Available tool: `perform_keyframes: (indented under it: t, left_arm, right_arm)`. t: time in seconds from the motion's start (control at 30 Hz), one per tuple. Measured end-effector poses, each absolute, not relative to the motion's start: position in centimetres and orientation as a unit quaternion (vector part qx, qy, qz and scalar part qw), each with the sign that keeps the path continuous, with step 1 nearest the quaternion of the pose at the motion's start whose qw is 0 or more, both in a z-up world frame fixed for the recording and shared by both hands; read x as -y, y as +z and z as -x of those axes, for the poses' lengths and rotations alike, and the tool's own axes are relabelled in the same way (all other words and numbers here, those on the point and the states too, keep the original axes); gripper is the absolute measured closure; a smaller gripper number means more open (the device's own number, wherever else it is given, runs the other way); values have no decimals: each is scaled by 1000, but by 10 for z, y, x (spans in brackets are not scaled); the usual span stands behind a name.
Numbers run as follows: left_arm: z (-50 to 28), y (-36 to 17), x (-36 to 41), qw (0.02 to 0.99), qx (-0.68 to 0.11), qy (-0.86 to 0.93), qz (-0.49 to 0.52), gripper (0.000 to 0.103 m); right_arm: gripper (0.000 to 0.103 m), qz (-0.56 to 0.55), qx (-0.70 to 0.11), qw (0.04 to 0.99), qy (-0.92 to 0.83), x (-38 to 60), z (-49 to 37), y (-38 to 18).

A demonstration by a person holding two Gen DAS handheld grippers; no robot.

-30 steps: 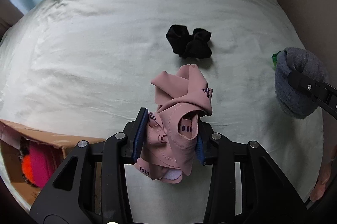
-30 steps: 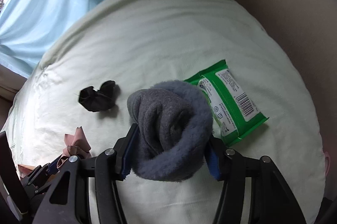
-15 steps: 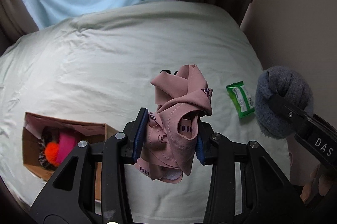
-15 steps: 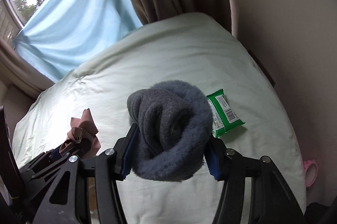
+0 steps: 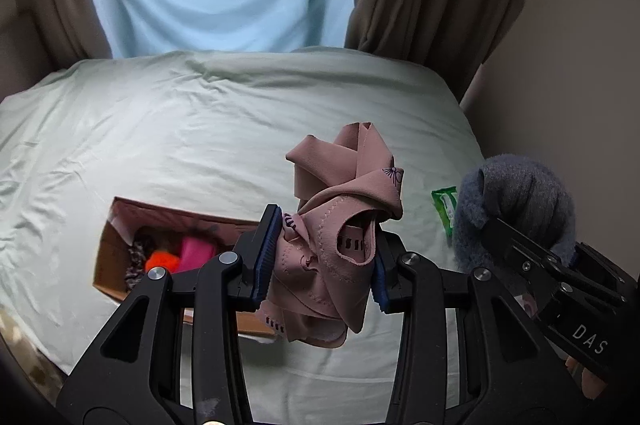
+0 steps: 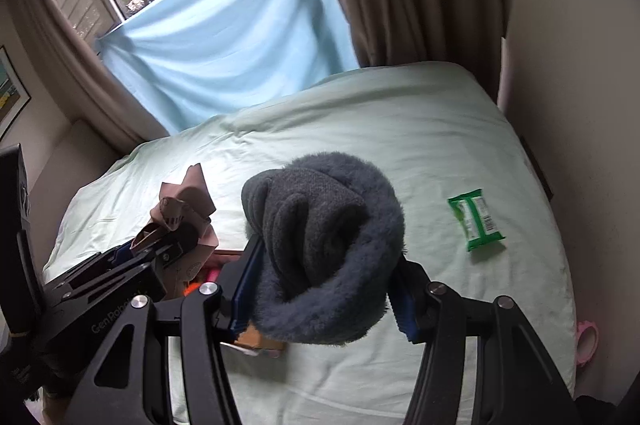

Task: Organize soft objects
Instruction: 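Carry the pink sock and grey sock over the box with both tools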

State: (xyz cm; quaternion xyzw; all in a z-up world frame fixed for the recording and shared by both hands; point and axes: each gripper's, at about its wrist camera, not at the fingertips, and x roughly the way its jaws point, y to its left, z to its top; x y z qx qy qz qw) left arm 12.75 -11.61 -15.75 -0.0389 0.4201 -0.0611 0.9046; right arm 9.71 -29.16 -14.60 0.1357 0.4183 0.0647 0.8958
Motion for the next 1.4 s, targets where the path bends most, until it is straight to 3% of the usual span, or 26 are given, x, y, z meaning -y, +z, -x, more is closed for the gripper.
perform_keyframes:
  t: [0.3, 0.7, 0.97, 1.4]
  left_arm:
    - [-121, -153, 11, 904, -421, -39, 57, 67]
    - [-157, -198, -104, 879, -470, -39, 67, 67]
    - [-194, -254, -135, 851, -519, -61, 46, 67]
    - [-225, -338, -119, 807, -584, -85, 9, 67]
  right_arm:
    - [50, -128, -427, 890, 97, 206, -98, -140]
    - [50, -118, -480, 864, 93, 100, -126, -177]
    - [50, -140, -533, 833, 51, 65, -153, -231]
    - [50, -170, -613, 772, -1, 77, -192, -313]
